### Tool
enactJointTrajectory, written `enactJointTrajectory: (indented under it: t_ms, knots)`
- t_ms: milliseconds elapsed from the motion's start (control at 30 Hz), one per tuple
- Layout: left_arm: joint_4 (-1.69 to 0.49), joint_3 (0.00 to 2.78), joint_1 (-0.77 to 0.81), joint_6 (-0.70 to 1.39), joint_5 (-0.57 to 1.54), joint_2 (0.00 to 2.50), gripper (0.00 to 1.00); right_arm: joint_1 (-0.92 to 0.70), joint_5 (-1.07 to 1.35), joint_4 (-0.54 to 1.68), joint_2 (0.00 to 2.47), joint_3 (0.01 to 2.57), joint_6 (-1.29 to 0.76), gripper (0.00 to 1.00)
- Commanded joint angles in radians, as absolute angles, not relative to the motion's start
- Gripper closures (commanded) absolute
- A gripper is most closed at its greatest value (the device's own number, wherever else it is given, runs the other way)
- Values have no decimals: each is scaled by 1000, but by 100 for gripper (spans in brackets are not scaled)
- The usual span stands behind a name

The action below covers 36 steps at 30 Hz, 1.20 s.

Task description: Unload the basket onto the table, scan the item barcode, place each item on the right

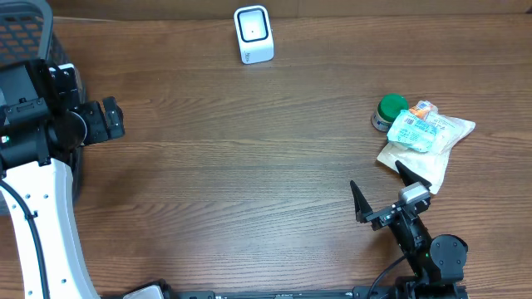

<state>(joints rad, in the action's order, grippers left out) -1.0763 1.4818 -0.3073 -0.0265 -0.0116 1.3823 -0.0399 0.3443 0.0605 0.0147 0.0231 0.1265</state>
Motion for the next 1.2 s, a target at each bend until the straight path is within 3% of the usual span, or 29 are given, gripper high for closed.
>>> enactJointTrajectory:
  t_ms: [0, 567, 967, 1167]
  knots:
    - [-1073, 1488, -301, -38, -3, 1386, 0, -39, 350, 53, 3, 8, 117, 0]
    - [-1073, 1488, -282, -38, -3, 1308, 0, -39, 350, 53, 3, 8, 117, 0]
    - [-1079, 1487, -39, -42, -11, 1031, 0, -39, 350, 53, 3, 8, 117, 0]
    - [-1111, 1411, -10, -46, -27, 925, 0, -39, 350, 53, 3, 8, 117, 0]
